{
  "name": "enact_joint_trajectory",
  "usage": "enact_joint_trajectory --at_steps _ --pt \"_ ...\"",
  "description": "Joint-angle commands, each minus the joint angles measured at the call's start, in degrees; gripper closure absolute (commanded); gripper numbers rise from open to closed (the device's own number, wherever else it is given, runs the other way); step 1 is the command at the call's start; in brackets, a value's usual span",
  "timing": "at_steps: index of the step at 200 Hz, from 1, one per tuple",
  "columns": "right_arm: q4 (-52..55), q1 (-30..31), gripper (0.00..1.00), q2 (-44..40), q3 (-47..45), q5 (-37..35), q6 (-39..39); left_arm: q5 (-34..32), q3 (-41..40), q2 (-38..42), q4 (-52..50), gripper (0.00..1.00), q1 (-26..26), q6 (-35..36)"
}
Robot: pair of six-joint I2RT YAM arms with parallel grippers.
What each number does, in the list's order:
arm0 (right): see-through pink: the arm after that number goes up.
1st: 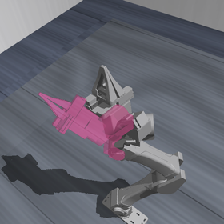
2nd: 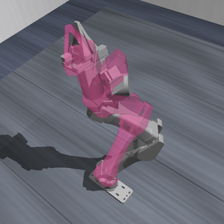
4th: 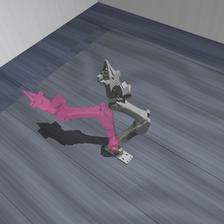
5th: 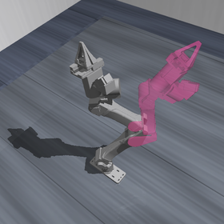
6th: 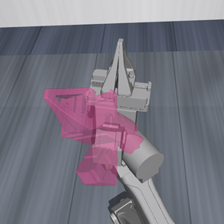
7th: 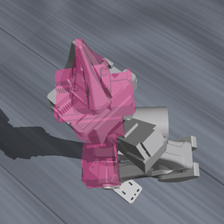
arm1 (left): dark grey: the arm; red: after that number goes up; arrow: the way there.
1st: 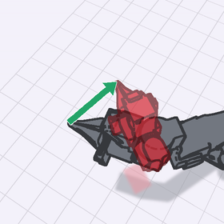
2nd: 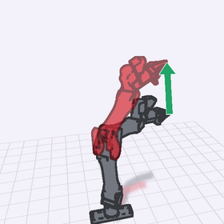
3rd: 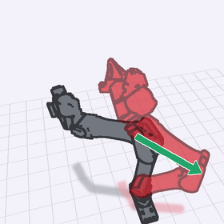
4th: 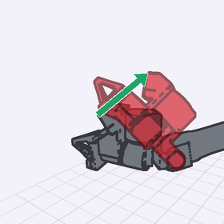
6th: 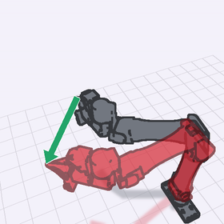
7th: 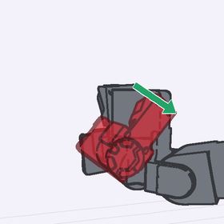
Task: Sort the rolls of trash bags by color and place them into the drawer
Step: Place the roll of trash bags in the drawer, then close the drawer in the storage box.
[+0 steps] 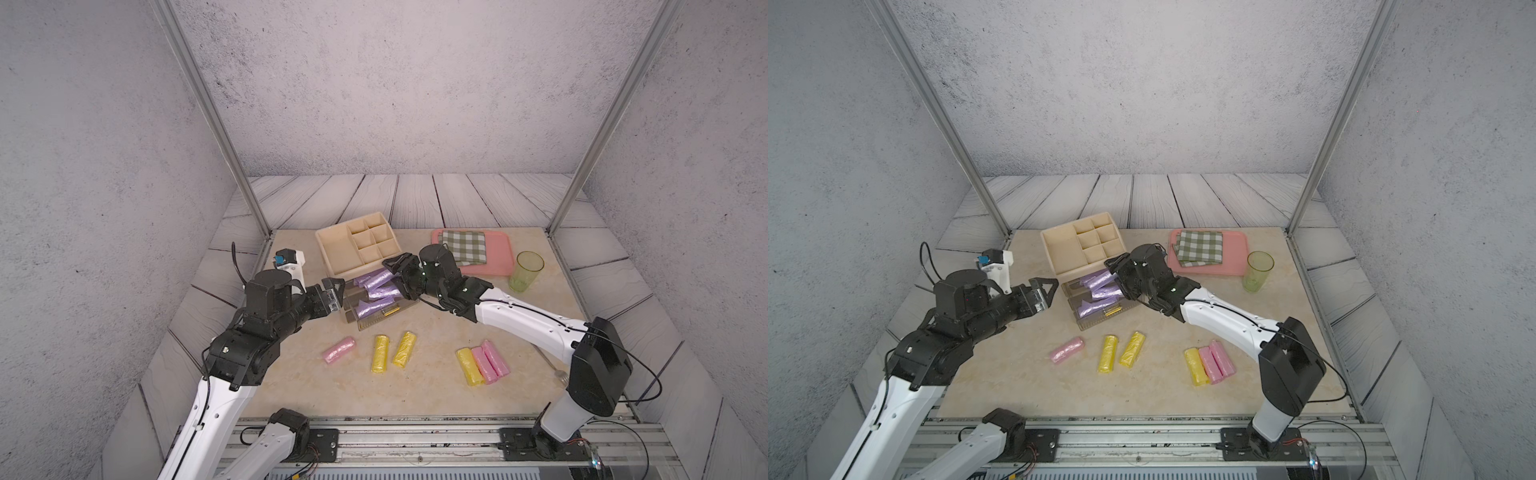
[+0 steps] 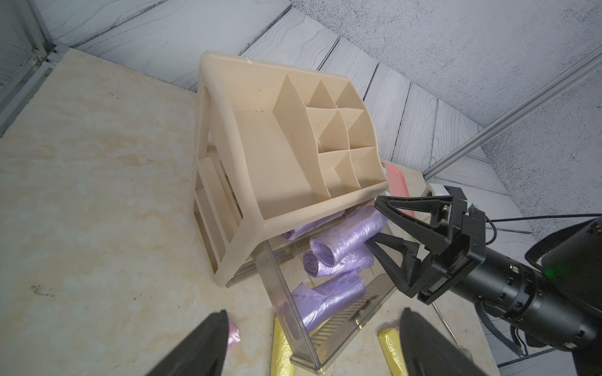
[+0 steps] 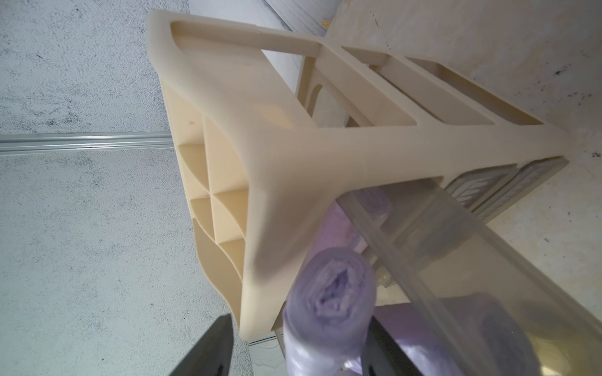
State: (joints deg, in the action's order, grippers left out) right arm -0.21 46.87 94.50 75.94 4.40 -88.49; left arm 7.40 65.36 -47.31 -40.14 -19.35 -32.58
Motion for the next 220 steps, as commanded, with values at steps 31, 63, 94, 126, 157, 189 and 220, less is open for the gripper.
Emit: enact_joint_trajectory --at_steps 31,63,94,126,157,189,220 --pt "1.10 1.09 0.35 -3.84 3.04 -2.03 1.77 4.00 0.66 -1.59 1.82 0.12 2.68 0.30" --pt "4.01 2.17 0.39 -7.26 5.89 -4.09 9.89 5.63 2.58 -3.68 1.98 0.14 4.78 0.58" --pt "9.96 2.17 0.48 -9.31 9.72 -2.40 29.17 8.07 5.64 -8.18 2.48 0.26 7.30 1.17" --pt "17.70 2.17 0.56 -11.91 7.29 -0.49 47.82 8.99 8.34 -14.12 3.66 0.46 9.95 2.38" --pt "24.11 2.17 0.59 -15.11 1.84 1.10 57.66 4.75 11.01 -19.85 2.69 0.41 10.92 5.04" --pt "26.61 2.17 0.70 -19.32 -4.99 0.72 62.26 0.78 13.54 -25.90 1.39 0.41 10.99 7.60" --pt "23.75 2.16 0.79 -21.77 -10.89 3.34 62.91 -0.19 15.24 -29.34 1.98 0.42 10.89 7.44"
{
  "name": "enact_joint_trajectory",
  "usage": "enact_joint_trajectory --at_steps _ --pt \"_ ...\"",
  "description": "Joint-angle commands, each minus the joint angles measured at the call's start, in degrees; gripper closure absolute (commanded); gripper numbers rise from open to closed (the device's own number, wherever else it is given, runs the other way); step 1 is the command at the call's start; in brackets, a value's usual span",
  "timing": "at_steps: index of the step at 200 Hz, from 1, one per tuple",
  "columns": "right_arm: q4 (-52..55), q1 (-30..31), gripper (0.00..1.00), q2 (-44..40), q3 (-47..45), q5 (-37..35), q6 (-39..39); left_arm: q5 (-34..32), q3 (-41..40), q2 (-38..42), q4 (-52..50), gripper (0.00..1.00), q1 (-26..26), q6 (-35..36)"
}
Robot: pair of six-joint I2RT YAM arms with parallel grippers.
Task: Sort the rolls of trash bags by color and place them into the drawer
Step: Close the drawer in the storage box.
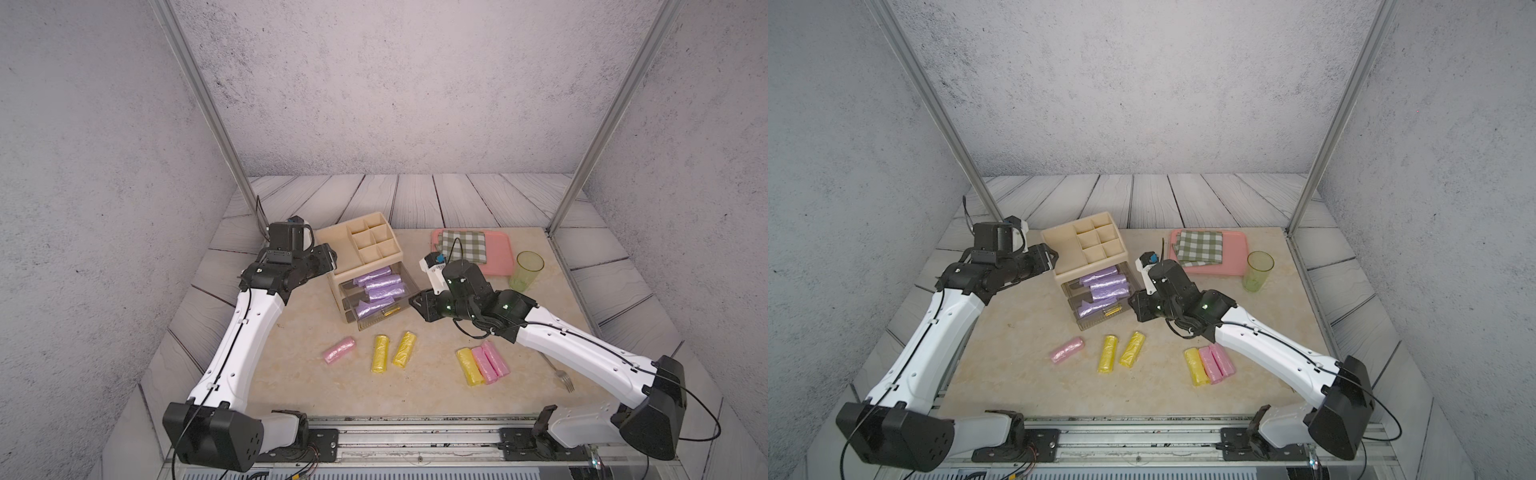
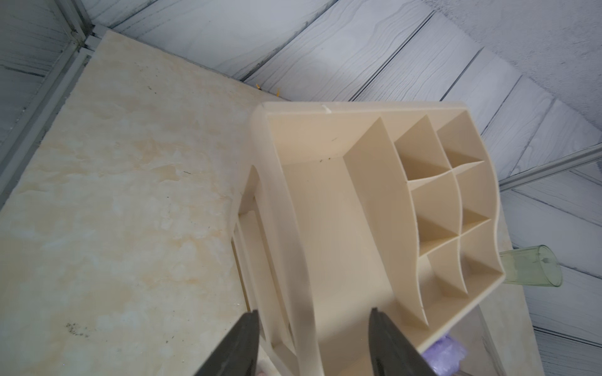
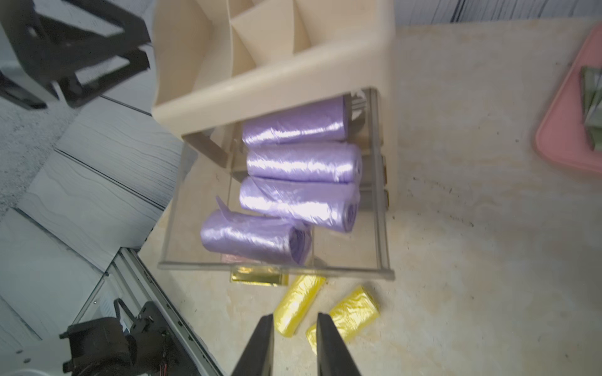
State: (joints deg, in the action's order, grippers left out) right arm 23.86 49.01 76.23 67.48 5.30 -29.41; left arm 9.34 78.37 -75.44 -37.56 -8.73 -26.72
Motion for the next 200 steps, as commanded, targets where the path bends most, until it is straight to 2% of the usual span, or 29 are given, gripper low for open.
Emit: enact_joint_trajectory --at_steps 1,21,58,109,172,200 --pt "-0.40 -0.02 0.79 -3.47 -2.53 2.53 3.83 -2.14 2.27 -1.25 -0.55 0.42 0.28 1.58" --pt "-1.14 0.03 0.83 -2.29 -3.56 4.79 3.83 -3.00 3.95 -2.67 -1.56 0.47 0.22 2.53" --pt "-4.70 0.03 0.84 0.57 -4.90 6.39 3.73 -3.00 4.10 -4.29 -1.98 0.63 0.22 4.46" --pt "-5.97 0.01 0.83 5.54 -1.38 5.98 4.36 -1.20 5.35 -6.50 -2.38 0.69 0.17 6.08" --pt "-7.33 -0.45 0.82 9.37 1.50 4.10 3.97 0.62 9.21 -8.98 -5.89 0.93 0.19 9.39" --pt "-7.75 -0.59 0.82 10.93 2.72 4.45 3.75 1.09 9.35 -9.10 -6.26 0.94 0.25 9.67"
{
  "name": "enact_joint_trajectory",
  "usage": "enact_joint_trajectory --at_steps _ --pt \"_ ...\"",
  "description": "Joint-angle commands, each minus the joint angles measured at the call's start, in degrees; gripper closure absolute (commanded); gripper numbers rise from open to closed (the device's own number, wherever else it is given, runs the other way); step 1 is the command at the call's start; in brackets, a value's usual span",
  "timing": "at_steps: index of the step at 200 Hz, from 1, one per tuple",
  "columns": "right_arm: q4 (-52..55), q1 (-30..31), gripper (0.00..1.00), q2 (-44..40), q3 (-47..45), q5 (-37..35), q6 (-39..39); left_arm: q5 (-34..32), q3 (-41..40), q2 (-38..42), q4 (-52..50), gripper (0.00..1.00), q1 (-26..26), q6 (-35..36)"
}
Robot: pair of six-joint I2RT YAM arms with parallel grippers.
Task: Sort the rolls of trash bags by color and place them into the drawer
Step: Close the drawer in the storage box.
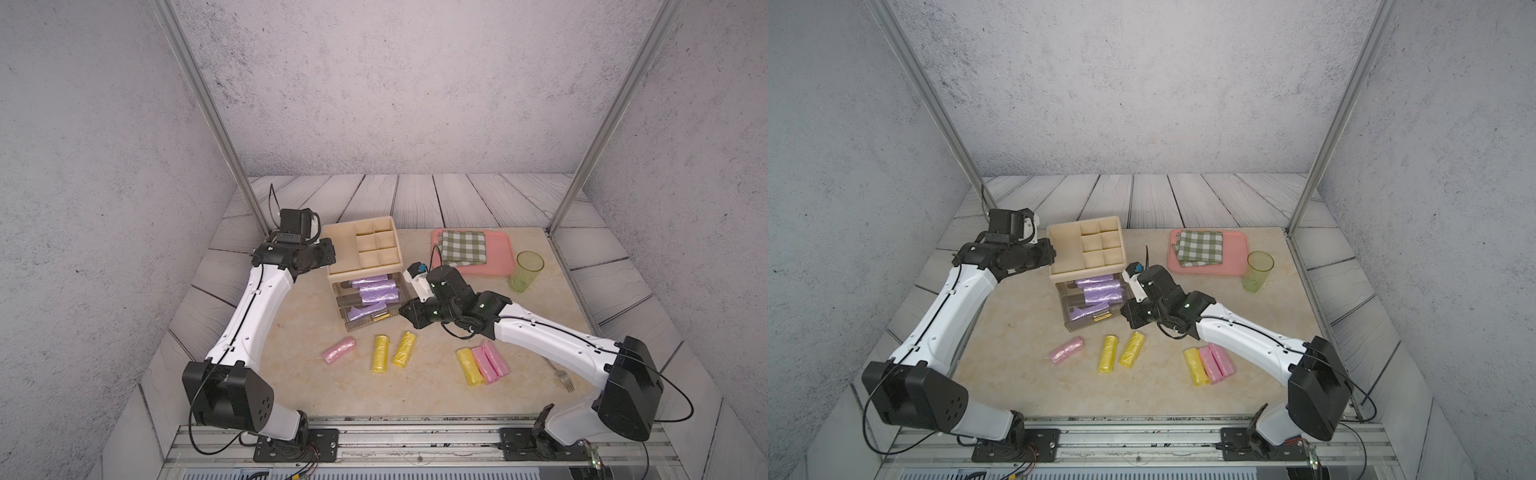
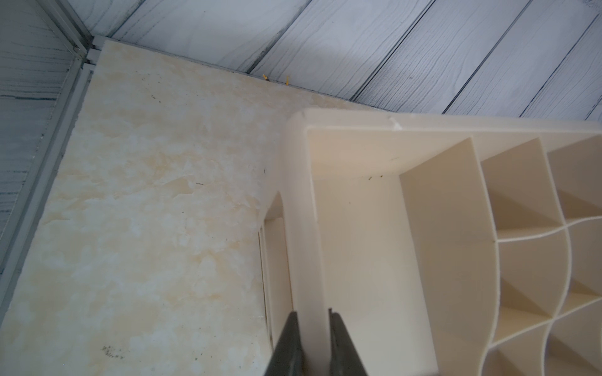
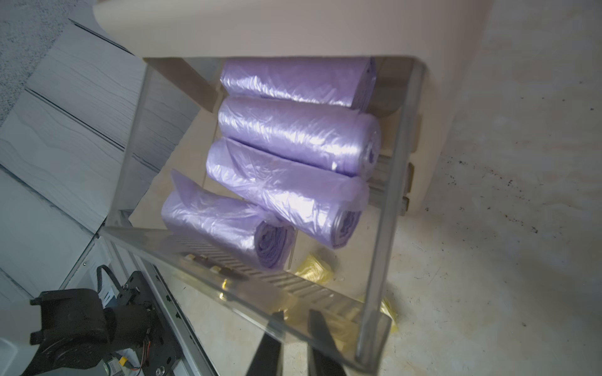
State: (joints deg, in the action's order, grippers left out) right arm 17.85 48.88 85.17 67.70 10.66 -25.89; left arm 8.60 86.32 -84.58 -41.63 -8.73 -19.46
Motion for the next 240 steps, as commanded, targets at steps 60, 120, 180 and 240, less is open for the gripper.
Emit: enact_joint_trajectory --at_steps 60,120,180,240 --pt "-8.58 -0.39 0.83 4.33 2.11 2.35 -4.47 3.94 2.18 -0.84 -3.20 0.97 0.20 -0.67" --pt "-16.18 0.60 0.84 5.16 0.86 2.92 -9.97 6.16 3.24 -2.22 -4.60 1.00 -0.36 -3.56" --pt "-18.55 1.39 0.84 8.17 2.07 1.65 -12.78 7.91 3.44 -2.89 -4.69 1.00 -1.37 -4.92" --pt "-19.43 1.31 0.84 12.75 6.87 -6.81 -12.40 9.23 3.46 -2.42 -5.11 1.00 -1.38 -5.31"
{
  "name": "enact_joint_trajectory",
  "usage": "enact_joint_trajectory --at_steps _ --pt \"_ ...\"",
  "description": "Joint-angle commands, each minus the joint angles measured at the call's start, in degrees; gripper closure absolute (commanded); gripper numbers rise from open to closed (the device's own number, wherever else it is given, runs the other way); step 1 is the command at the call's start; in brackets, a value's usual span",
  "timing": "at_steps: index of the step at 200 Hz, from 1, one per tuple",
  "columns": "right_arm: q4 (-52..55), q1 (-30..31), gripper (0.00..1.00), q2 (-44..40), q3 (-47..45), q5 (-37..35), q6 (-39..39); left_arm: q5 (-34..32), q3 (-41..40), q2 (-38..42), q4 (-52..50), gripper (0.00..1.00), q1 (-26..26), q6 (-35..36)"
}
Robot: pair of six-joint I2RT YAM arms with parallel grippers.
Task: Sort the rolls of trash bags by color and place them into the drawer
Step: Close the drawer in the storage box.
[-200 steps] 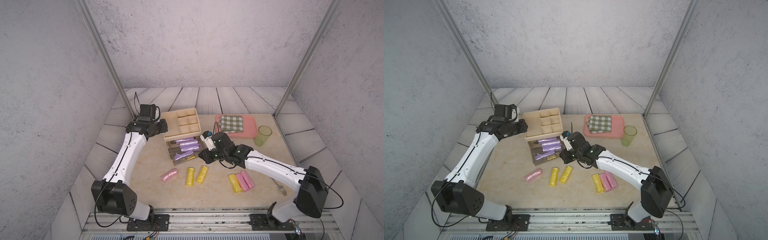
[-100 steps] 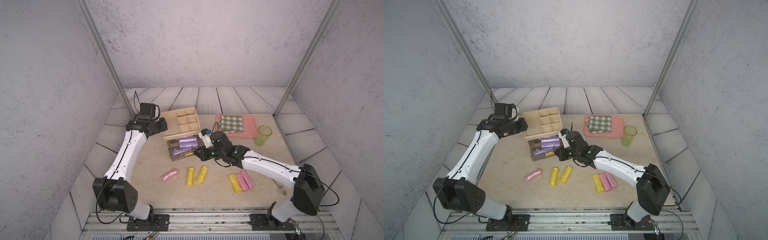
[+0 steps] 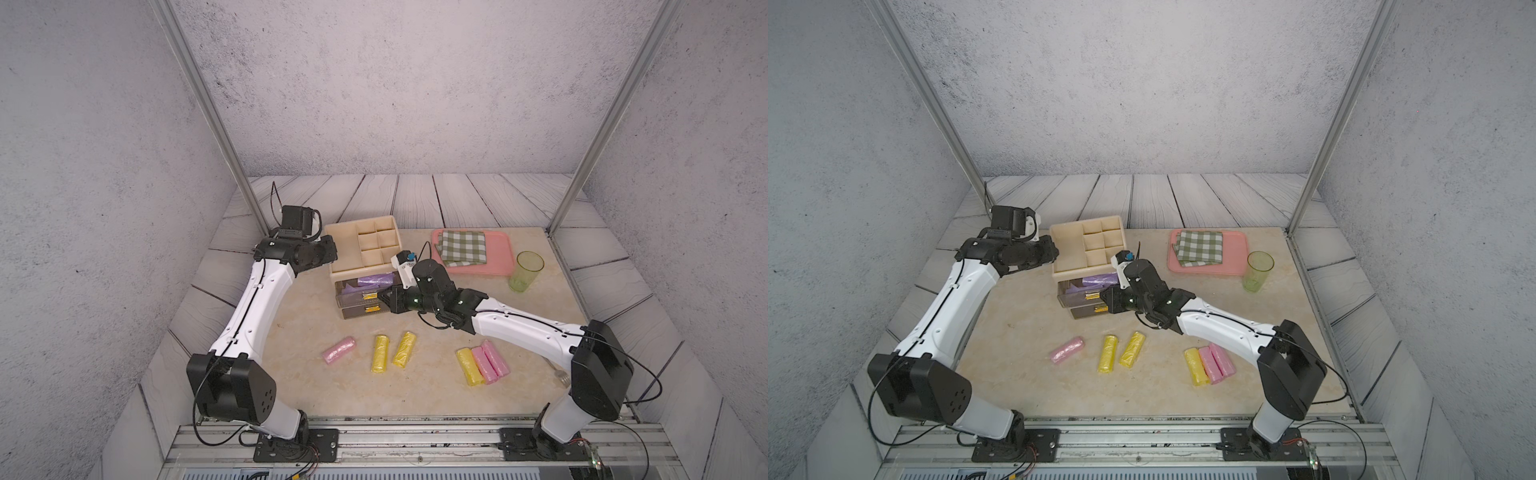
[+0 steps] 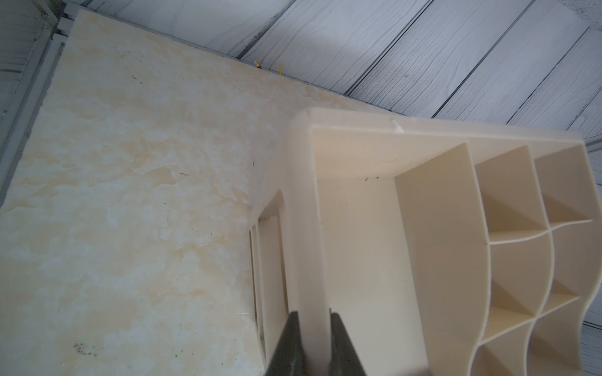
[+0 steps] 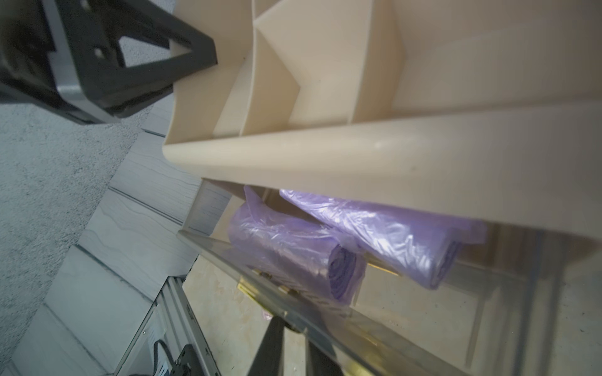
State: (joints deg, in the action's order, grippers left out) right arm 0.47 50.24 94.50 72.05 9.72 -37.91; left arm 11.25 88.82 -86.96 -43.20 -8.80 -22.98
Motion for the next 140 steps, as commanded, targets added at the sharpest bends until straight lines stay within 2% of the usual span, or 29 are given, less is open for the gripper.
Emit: enact_joint_trajectory --at_steps 1,86,140 --pt "-2.14 -0.01 0.84 3.55 2.59 -5.95 -0.44 6.59 0.94 -0.05 -3.55 1.00 -1.31 -1.84" --pt "-4.42 -0.05 0.86 7.74 6.07 -13.97 -3.16 9.71 -1.75 0.54 -1.63 1.00 -1.31 -3.46" --pt "-5.12 -0.56 0.73 4.93 1.49 -10.24 -1.72 10.28 -2.24 1.05 -0.52 1.00 -1.31 -4.53"
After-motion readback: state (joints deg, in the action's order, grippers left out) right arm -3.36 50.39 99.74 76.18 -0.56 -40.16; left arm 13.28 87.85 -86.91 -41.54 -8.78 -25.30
